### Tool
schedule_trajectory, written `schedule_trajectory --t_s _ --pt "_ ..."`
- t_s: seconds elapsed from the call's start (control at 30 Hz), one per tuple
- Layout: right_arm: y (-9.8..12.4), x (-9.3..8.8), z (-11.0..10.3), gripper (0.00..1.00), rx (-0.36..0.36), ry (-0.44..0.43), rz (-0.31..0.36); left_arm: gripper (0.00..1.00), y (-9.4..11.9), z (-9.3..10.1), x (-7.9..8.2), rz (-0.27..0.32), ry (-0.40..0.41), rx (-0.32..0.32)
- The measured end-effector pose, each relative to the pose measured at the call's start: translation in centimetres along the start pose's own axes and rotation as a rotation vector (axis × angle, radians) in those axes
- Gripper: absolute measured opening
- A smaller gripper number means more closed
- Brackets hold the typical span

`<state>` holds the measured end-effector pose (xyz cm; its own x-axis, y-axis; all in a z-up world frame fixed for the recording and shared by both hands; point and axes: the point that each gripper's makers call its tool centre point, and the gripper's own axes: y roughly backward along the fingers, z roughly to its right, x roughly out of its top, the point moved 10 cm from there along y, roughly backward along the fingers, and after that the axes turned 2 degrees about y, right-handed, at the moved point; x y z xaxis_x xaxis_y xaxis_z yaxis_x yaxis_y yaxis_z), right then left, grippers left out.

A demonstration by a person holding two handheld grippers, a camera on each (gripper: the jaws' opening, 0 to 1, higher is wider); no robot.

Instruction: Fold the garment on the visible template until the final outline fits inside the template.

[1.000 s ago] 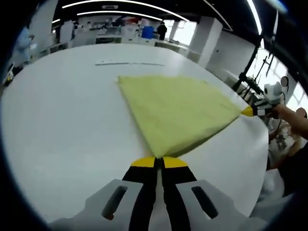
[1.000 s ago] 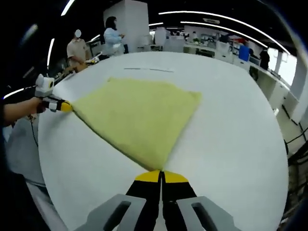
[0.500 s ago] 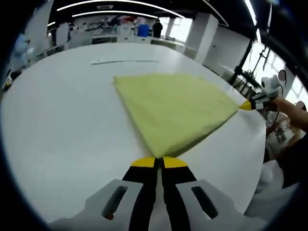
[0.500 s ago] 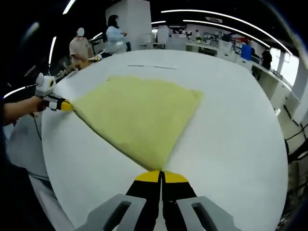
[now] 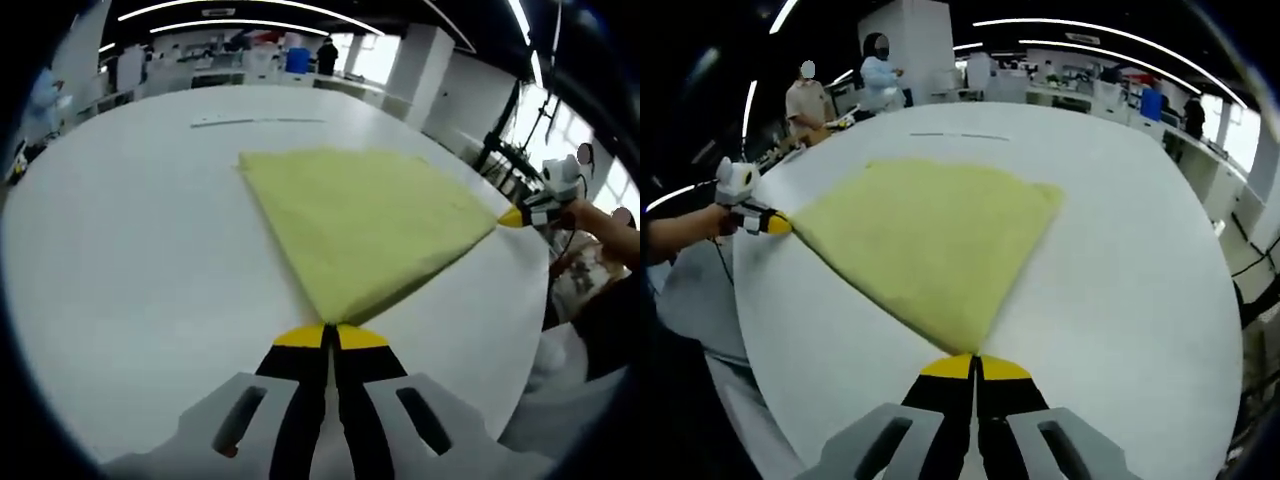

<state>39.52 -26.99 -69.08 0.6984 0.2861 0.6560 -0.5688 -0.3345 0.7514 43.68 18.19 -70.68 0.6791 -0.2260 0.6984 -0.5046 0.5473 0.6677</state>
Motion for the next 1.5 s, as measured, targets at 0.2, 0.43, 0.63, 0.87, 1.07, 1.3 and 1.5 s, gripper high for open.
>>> schedule_trajectory --t_s 0.2,0.43,0.63,0.87,1.07,1.3,1.5 --pt "0.0 0.1 0.0 0.00 -0.003 -0.011 0.000 0.00 0.3 0.1 0.0 0.005 0.002 -0.002" --pt "0.2 0.5 0.0 0.24 0.019 -0.086 0.035 0.15 1.1 0.3 0.6 0.038 0.008 0.007" --pt "0.8 1.0 -0.6 0.47 0.055 -0.084 0.068 0.34 2.0 0.8 1.0 0.080 0.015 0.005" --pt "2.1 2.1 -1.2 0.68 0.082 -0.079 0.124 0.52 3.3 2.0 1.9 0.124 -0.002 0.000" --pt "3.7 3.3 -2.1 0.83 0.103 -0.023 0.161 0.67 4.6 3.2 2.4 0.146 -0.035 0.002" --pt "5.0 4.4 -3.3 0.97 0.141 0.008 0.222 0.82 5.6 4.3 2.4 0.146 -0.023 0.004" --pt "5.9 4.8 -4.1 0.99 0.155 0.025 0.244 0.94 5.8 5.1 2.3 0.151 -0.028 0.007"
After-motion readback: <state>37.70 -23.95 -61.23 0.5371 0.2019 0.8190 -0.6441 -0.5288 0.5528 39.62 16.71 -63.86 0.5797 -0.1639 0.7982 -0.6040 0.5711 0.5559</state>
